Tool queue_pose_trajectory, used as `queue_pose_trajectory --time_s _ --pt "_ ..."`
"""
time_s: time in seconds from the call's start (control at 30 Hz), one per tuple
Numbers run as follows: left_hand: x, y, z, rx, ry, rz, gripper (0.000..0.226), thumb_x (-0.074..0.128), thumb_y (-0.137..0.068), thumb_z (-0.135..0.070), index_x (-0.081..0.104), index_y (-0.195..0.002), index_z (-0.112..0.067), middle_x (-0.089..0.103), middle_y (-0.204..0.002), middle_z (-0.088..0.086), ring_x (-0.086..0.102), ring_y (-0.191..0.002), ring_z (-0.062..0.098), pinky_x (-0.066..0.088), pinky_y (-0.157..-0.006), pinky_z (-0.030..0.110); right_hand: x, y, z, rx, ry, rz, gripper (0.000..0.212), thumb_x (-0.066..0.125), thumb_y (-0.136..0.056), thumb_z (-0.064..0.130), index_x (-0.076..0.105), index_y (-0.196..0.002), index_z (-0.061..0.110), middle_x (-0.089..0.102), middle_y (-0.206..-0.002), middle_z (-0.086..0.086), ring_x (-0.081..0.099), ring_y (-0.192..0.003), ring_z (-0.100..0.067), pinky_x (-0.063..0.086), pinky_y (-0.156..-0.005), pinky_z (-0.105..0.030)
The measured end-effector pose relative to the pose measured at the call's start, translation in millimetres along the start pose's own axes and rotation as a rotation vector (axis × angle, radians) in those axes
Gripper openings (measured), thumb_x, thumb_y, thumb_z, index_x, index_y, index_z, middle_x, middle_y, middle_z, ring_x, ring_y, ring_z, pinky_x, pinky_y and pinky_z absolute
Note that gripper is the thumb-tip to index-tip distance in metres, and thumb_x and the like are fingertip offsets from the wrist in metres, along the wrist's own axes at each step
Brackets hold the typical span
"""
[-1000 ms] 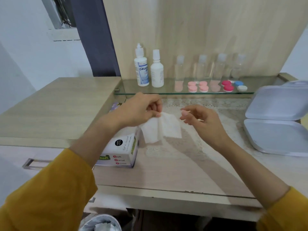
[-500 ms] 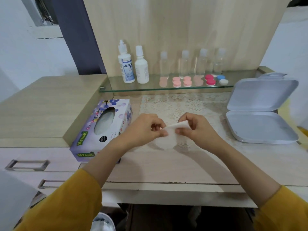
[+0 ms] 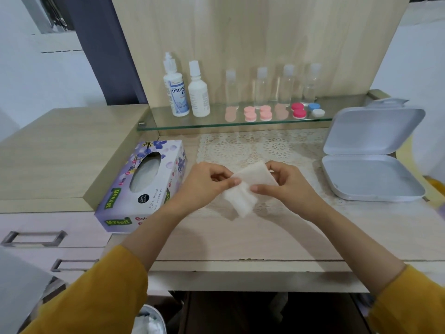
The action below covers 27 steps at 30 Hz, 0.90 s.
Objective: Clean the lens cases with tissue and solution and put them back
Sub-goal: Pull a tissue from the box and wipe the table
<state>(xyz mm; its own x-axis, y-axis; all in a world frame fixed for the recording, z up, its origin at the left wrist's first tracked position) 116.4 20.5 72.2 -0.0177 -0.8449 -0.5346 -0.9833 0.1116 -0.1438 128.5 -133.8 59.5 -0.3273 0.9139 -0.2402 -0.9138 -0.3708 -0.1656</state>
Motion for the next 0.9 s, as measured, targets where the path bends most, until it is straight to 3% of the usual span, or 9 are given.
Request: queue_pose_trajectory --time_s 0.1,0.2,0.27,0.33,0.43,0.57,0.67,0.8,0.9 --pt "3.6 -0.2 1.1 -0.020 0.026 0.011 0.003 0.071 -0.078 -0.017 0.071 -0.078 -0.013 0.068 -0.080 0.018 0.059 -0.068 0.017 0.048 -0.065 0.027 -1.9 0.2 -3.4 0.019 0.018 -0.012 0.004 0.066 -0.079 0.001 0.069 -0.082 0.002 0.064 -0.071 -0.013 0.057 -0.063 -0.014 0.044 -0.059 -0.024" --pt "6.7 -1.5 3.1 -0.032 0.043 0.028 0.003 0.072 -0.077 -0.014 0.069 -0.076 -0.016 0.067 -0.074 0.010 0.058 -0.064 0.010 0.046 -0.058 0.017 -9.5 -2.1 -8.0 -0.006 0.067 -0.050 0.009 0.065 -0.081 0.002 0.068 -0.079 -0.007 0.061 -0.072 -0.027 0.051 -0.065 -0.019 0.039 -0.062 -0.031" --pt "8.0 -2.1 3.8 -0.022 0.042 0.029 0.009 0.072 -0.076 -0.011 0.068 -0.074 -0.018 0.065 -0.071 0.001 0.056 -0.059 0.004 0.046 -0.057 0.013 -17.5 -1.2 -4.6 -0.060 0.124 -0.094 0.009 0.064 -0.082 0.001 0.073 -0.082 -0.001 0.065 -0.077 -0.027 0.055 -0.065 -0.024 0.042 -0.065 -0.032" --pt "7.4 -3.1 2.1 0.023 -0.003 0.004 0.013 0.074 -0.074 -0.010 0.067 -0.072 -0.021 0.065 -0.071 -0.004 0.057 -0.061 0.003 0.048 -0.060 0.014 -21.9 3.6 3.2 -0.126 0.160 -0.105 0.025 0.060 -0.080 -0.008 0.073 -0.091 0.010 0.072 -0.087 -0.014 0.065 -0.078 -0.012 0.049 -0.072 -0.022" --pt "7.2 -3.4 -5.5 0.163 -0.105 -0.064 0.012 0.075 -0.073 -0.009 0.069 -0.071 -0.018 0.065 -0.073 -0.009 0.059 -0.067 0.005 0.047 -0.062 0.016 -22.6 14.0 13.9 -0.257 0.328 -0.079 0.045 0.050 -0.072 -0.014 0.071 -0.097 0.017 0.068 -0.099 0.005 0.061 -0.098 0.001 0.045 -0.085 -0.011" --pt "26.4 2.8 -5.7 0.397 -0.378 -0.048 0.005 0.065 -0.072 -0.012 0.069 -0.073 -0.015 0.064 -0.075 -0.006 0.054 -0.072 0.006 0.043 -0.066 0.019 -14.6 29.0 -0.6 -0.324 0.650 -0.008 0.041 0.049 -0.062 -0.003 0.076 -0.085 0.018 0.071 -0.099 0.006 0.064 -0.096 -0.009 0.050 -0.085 -0.026" --pt "42.0 6.4 12.4 0.372 -0.453 -0.004 0.010 0.059 -0.075 -0.014 0.068 -0.079 -0.013 0.065 -0.081 0.000 0.056 -0.077 0.016 0.046 -0.072 0.030 -8.1 41.0 -20.0 -0.278 0.827 0.046 0.034 0.058 -0.063 0.009 0.075 -0.089 0.023 0.071 -0.102 0.005 0.064 -0.099 -0.012 0.043 -0.087 -0.031" --pt "43.7 6.7 19.0 0.329 -0.432 -0.025 0.020 0.057 -0.077 -0.020 0.067 -0.091 -0.011 0.064 -0.091 0.002 0.056 -0.088 0.019 0.041 -0.082 0.027 -7.6 44.6 -22.5 -0.293 0.864 0.040 0.030 0.055 -0.067 0.026 0.075 -0.089 0.024 0.071 -0.100 0.006 0.062 -0.099 -0.008 0.038 -0.089 -0.028" --pt "49.0 6.2 15.0 0.326 -0.379 0.012 0.033 0.053 -0.079 -0.033 0.066 -0.101 -0.011 0.062 -0.101 0.002 0.050 -0.097 0.011 0.034 -0.088 0.017 -14.5 41.1 -22.9 -0.227 0.745 -0.049 0.024 0.062 -0.068 0.014 0.076 -0.087 0.021 0.072 -0.095 0.005 0.065 -0.091 -0.007 0.048 -0.082 -0.024"
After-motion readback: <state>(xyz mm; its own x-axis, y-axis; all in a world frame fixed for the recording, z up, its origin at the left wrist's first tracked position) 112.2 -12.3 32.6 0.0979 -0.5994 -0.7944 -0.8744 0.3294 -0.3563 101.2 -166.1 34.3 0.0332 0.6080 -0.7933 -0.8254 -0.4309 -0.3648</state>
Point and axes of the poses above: each hand's wrist, its own y-axis away from the middle knuckle, its own x-axis out of the palm, z = x × y, the point moved 8 cm from there along -y, towards the middle knuckle
